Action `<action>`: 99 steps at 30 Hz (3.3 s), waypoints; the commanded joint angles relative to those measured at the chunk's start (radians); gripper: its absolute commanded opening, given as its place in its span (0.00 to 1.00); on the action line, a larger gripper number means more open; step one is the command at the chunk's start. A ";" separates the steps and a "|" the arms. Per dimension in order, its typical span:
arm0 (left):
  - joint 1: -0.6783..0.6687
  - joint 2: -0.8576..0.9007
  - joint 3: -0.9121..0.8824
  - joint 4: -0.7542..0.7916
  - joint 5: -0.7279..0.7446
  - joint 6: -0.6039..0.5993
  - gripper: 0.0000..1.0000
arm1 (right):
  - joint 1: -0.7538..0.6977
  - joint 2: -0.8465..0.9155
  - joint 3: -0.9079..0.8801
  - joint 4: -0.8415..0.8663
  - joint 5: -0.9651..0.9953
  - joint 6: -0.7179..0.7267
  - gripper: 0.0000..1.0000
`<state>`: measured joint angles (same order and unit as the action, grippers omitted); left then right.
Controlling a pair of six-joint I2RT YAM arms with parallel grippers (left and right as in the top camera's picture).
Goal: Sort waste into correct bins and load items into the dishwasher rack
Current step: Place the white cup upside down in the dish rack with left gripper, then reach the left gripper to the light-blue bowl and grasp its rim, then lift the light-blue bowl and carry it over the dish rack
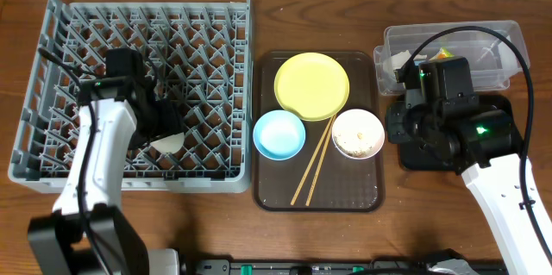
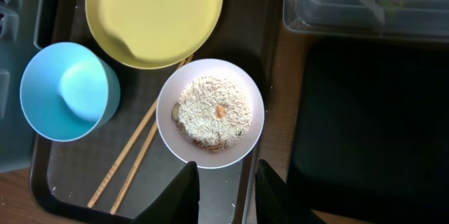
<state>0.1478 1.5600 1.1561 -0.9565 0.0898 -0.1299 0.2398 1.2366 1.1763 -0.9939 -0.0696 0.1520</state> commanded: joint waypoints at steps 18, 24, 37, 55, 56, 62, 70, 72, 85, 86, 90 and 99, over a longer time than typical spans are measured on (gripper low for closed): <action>-0.011 0.040 0.014 -0.019 -0.020 0.010 0.87 | -0.011 -0.007 0.016 -0.002 0.013 0.011 0.51; -0.050 -0.031 0.016 -0.027 -0.025 0.018 0.88 | -0.010 -0.007 0.016 -0.004 0.013 0.008 0.71; -0.434 -0.191 0.033 0.001 -0.053 0.082 0.95 | -0.030 -0.008 0.016 -0.056 0.206 0.169 0.72; -0.876 0.089 0.033 0.301 -0.053 0.081 0.93 | -0.053 -0.007 0.016 -0.058 0.212 0.177 0.76; -0.883 0.109 0.033 0.307 -0.053 0.081 0.91 | -0.053 -0.007 0.016 -0.060 0.212 0.177 0.76; -0.892 0.233 0.033 0.331 -0.053 0.081 0.68 | -0.053 -0.007 0.016 -0.068 0.211 0.177 0.76; -0.903 0.296 0.032 0.347 -0.043 0.080 0.22 | -0.053 -0.007 0.016 -0.071 0.212 0.177 0.76; -0.910 0.297 0.032 0.346 -0.017 0.080 0.15 | -0.053 -0.007 0.016 -0.072 0.212 0.177 0.76; -0.927 0.159 0.098 0.249 0.045 0.078 0.06 | -0.053 -0.007 0.016 -0.077 0.212 0.176 0.75; -0.924 0.133 0.109 0.240 0.058 0.078 0.06 | -0.053 -0.007 0.016 -0.077 0.212 0.176 0.75; -0.869 0.020 0.149 0.232 0.195 0.082 0.06 | -0.053 -0.007 0.016 -0.077 0.212 0.176 0.75; -0.431 -0.067 0.167 0.240 0.787 0.082 0.06 | -0.053 -0.007 0.016 -0.086 0.212 0.176 0.75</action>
<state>-0.4194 1.4803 1.3182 -0.7132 0.5785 -0.0517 0.1944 1.2366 1.1763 -1.0775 0.1287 0.3115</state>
